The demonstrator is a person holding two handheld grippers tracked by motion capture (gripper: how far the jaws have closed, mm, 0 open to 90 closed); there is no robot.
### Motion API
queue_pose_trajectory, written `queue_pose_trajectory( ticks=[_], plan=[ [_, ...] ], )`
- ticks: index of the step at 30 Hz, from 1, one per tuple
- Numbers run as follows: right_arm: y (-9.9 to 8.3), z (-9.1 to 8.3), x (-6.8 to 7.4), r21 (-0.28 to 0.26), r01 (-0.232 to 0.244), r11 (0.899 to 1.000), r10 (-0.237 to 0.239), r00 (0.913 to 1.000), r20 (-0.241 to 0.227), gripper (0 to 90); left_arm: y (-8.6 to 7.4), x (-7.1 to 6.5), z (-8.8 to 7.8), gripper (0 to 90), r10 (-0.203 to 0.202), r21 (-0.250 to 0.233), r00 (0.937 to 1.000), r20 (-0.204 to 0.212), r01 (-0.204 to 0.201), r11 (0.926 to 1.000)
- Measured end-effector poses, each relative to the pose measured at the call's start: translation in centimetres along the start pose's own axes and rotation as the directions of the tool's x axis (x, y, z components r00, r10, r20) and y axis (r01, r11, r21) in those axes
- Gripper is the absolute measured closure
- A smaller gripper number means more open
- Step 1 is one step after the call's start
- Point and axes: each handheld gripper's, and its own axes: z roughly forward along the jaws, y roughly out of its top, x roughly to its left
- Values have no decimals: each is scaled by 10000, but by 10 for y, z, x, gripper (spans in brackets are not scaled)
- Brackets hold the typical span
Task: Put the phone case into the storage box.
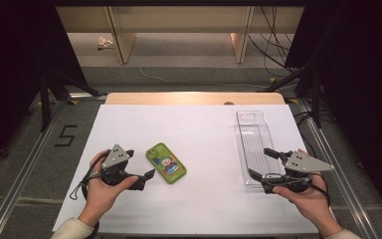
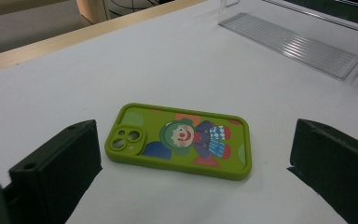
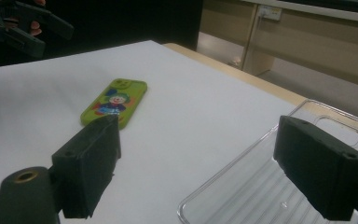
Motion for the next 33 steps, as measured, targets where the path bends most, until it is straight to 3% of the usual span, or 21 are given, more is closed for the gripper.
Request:
queue_pose_trajectory(
  ticks=[8,11,18,20,21,33],
  plan=[
    [0,0,0,38,-38,10000,38,10000,-9,159,1,1,0,81,-88,-95,10000,26,89,9999],
    [0,1,0,24,-43,10000,43,10000,-3,159,2,0,0,227,-77,-41,9998,-162,76,10000],
    [0,1,1,43,-76,10000,76,10000,-28,159,5,0,3,747,-161,247,9963,-844,182,9995],
    [0,1,0,52,-74,10000,74,10000,-28,158,6,-1,5,797,-162,341,9962,-856,192,9992],
    [-1,2,1,79,-55,10000,55,10000,-6,159,9,-3,10,865,-109,548,9968,-793,153,9984],
    [0,6,5,1,-262,9997,262,9994,-216,159,20,-11,42,900,-65,1458,9987,-500,138,9892]
  ],
)
